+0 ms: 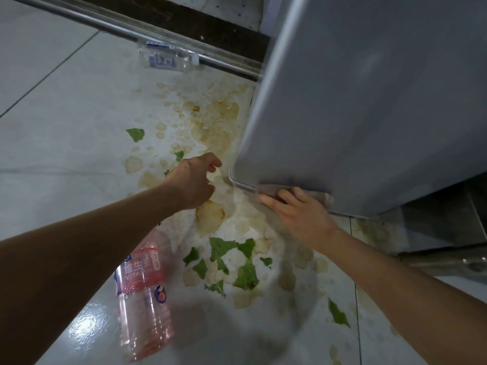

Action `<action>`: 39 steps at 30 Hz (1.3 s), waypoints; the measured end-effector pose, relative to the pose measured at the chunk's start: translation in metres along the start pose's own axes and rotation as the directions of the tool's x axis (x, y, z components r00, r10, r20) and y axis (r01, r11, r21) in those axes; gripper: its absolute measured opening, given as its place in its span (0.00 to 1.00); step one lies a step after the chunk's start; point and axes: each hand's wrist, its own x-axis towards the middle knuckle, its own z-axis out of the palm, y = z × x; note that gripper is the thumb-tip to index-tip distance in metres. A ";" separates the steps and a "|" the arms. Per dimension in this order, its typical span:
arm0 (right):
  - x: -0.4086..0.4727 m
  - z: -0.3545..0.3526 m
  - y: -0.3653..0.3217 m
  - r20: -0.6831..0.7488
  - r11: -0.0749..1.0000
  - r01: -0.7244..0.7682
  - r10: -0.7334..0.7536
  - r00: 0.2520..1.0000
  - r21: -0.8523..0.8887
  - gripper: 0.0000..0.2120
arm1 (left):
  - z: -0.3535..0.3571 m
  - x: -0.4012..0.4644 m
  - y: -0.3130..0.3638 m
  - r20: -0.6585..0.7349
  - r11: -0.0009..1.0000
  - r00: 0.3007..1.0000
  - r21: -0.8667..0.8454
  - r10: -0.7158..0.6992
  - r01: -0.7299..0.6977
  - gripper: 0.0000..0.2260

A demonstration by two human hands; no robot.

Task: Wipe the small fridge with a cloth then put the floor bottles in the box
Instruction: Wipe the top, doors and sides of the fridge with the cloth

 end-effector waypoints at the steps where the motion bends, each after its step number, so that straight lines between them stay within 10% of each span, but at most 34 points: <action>1: -0.015 0.011 0.003 0.049 0.999 -0.038 0.038 0.998 -0.003 0.26 | 0.001 0.001 0.000 0.001 1.000 1.000 -0.008 -0.007 0.007 0.21; 5: -0.025 0.022 0.001 0.117 0.996 -0.088 0.085 0.989 0.026 0.25 | 0.004 0.004 0.009 -0.016 0.998 1.000 -0.054 0.007 -0.007 0.21; 18: 0.009 0.019 -0.005 -0.273 0.990 -0.026 0.063 0.960 0.140 0.20 | 0.031 0.019 0.041 -0.280 0.992 0.956 -0.113 -0.086 0.056 0.11; 26: -0.104 0.082 0.037 0.171 0.995 -0.103 0.104 0.980 -0.016 0.31 | 0.027 0.023 0.042 -0.257 0.995 0.962 -0.073 -0.089 0.072 0.10; 31: -0.051 0.032 0.017 -0.252 0.935 -0.242 0.307 0.918 0.259 0.26 | 0.018 0.014 0.054 -0.250 0.991 0.959 -0.050 -0.135 0.126 0.09; 39: -0.038 0.020 0.018 -0.442 0.927 -0.226 0.344 0.828 0.299 0.18 | -0.001 -0.021 0.072 -0.013 0.948 0.999 0.316 0.046 -0.040 0.15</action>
